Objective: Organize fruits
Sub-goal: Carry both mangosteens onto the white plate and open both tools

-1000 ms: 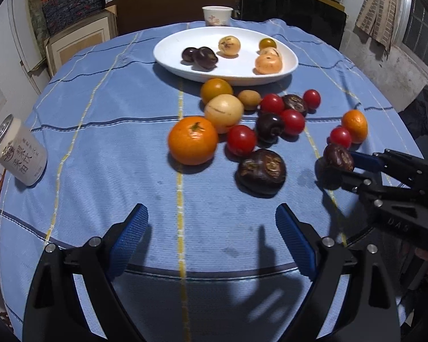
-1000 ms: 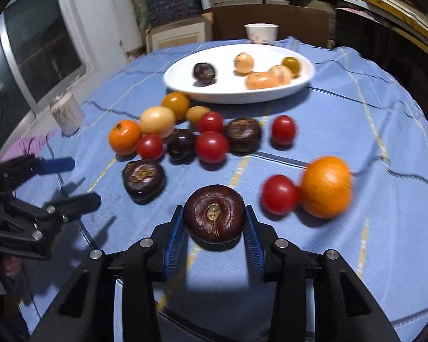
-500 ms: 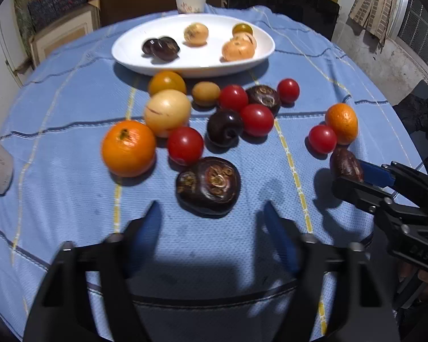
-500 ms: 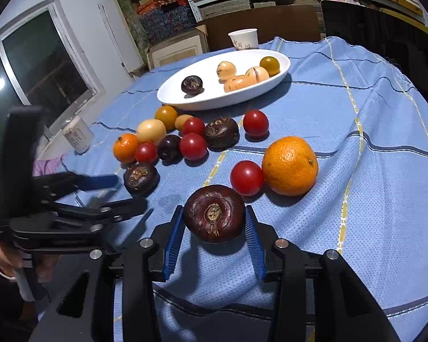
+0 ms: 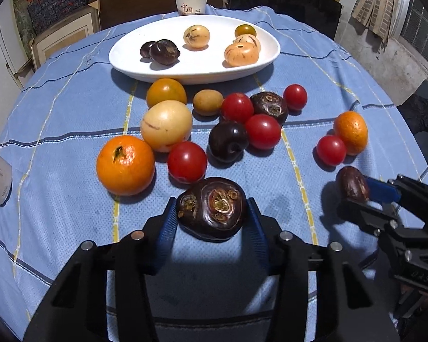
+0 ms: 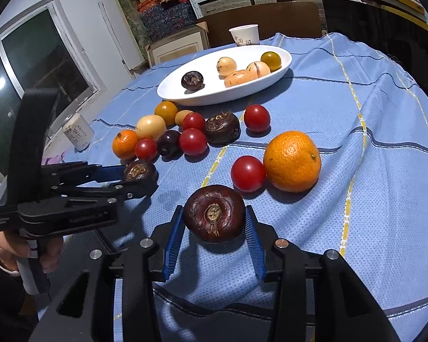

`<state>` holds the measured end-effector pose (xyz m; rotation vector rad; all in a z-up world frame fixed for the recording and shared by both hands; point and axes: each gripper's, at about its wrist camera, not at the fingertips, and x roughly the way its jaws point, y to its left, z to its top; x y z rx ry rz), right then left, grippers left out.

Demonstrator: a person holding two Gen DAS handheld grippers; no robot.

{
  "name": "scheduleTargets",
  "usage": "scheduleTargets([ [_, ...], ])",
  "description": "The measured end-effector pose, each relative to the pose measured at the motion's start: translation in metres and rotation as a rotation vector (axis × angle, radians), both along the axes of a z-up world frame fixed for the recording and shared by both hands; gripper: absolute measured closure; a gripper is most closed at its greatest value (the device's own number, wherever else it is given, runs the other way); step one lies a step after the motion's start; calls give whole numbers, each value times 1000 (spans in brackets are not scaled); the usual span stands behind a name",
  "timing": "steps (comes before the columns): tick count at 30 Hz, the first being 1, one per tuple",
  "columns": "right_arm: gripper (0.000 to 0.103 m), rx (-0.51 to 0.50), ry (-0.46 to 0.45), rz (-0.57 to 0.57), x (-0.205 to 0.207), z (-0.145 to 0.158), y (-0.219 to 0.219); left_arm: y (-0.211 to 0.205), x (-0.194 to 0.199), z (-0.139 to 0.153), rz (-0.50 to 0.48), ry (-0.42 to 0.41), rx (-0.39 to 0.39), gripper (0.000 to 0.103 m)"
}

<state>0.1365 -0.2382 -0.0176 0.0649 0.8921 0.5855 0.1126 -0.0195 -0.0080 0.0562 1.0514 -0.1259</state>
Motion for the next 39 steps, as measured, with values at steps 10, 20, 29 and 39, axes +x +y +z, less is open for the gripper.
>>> scheduleTargets([
  [10,60,-24,-43,15,-11,26,7,22,-21,36,-19,-41,-51,56],
  [20,60,-45,-109,33,6,62,20,36,3,74,-46,-110,-65,56],
  [29,60,-103,-149,68,73,79,56,46,85,81,-3,-122,-64,56],
  [39,60,-140,-68,85,145,53,94,61,163,50,65,-57,-48,56],
])
